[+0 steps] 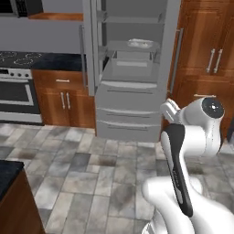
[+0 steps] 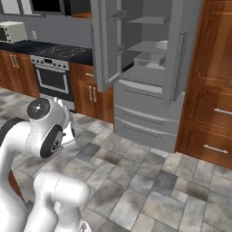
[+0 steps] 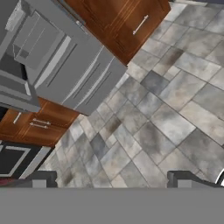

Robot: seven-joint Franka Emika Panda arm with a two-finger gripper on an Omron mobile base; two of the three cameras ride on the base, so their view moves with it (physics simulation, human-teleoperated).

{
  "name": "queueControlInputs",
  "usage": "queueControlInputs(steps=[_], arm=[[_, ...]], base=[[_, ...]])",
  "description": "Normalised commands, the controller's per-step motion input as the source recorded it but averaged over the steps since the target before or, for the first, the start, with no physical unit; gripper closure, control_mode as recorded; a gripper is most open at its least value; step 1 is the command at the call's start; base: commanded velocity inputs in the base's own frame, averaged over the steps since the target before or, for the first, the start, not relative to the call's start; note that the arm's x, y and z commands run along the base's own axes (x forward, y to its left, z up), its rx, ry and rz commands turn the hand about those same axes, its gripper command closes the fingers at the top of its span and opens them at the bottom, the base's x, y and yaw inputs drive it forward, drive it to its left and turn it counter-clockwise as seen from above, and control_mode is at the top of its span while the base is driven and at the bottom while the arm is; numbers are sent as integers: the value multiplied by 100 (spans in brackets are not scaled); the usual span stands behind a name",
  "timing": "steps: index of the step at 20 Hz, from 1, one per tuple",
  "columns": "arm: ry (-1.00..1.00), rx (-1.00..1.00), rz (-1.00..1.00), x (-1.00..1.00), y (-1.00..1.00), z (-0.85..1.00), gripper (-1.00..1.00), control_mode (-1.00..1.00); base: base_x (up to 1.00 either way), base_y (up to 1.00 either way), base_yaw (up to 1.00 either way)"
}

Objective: Place two dumplings into each of the tupperware containers and then place the containers in the fridge.

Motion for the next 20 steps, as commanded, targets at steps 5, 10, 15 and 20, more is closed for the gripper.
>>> queueControlInputs(steps=[5, 10, 15, 20], arm=[[0, 0, 0, 0, 0, 0, -100, 100], [0, 0, 0, 0, 0, 0, -100, 100], [0, 0, 0, 0, 0, 0, -100, 100], [0, 0, 0, 0, 0, 0, -100, 100]], base=[[-100, 11, -2], [-100, 22, -3], [-100, 50, 0], [-100, 81, 0]])
